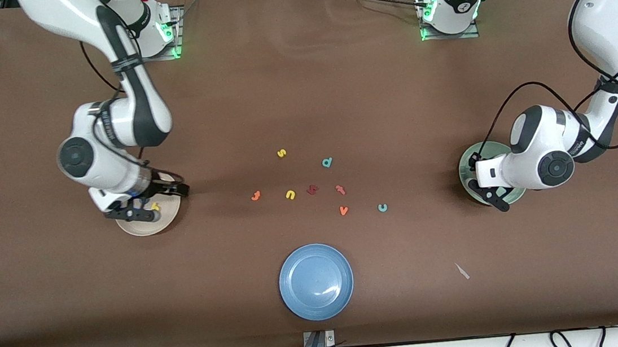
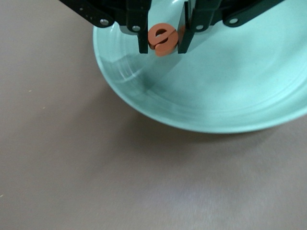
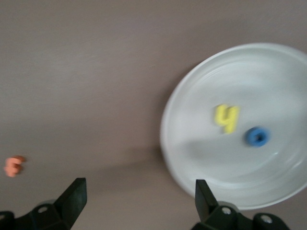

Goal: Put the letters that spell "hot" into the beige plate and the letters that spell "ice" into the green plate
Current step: 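Carry the o to the beige plate and the 6 to the green plate, then move the right gripper to the orange f while the left gripper reaches the c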

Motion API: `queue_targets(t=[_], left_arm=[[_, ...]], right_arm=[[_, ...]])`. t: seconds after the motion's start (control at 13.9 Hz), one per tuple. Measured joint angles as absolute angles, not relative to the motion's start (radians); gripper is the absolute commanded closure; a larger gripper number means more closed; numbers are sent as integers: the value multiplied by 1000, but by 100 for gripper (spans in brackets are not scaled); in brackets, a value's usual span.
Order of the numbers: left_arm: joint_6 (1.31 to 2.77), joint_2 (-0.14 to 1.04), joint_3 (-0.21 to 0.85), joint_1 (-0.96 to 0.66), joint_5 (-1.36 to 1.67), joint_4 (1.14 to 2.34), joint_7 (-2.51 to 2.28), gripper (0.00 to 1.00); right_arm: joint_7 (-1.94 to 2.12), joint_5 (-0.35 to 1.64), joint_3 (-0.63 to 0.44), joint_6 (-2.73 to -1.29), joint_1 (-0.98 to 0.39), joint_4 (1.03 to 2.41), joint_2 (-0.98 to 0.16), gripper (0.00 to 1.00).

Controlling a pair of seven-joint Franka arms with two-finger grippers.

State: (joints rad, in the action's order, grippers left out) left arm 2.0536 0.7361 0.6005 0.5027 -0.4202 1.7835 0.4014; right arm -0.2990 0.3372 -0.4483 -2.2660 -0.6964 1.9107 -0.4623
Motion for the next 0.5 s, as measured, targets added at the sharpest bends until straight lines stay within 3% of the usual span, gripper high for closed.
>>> queue_targets(t=[0.5], left_arm=[[2019,687,675,508,-420,1765,373,0]], right_arm=[[-697,339,-433,-2278,-846,1690,-667,0]])
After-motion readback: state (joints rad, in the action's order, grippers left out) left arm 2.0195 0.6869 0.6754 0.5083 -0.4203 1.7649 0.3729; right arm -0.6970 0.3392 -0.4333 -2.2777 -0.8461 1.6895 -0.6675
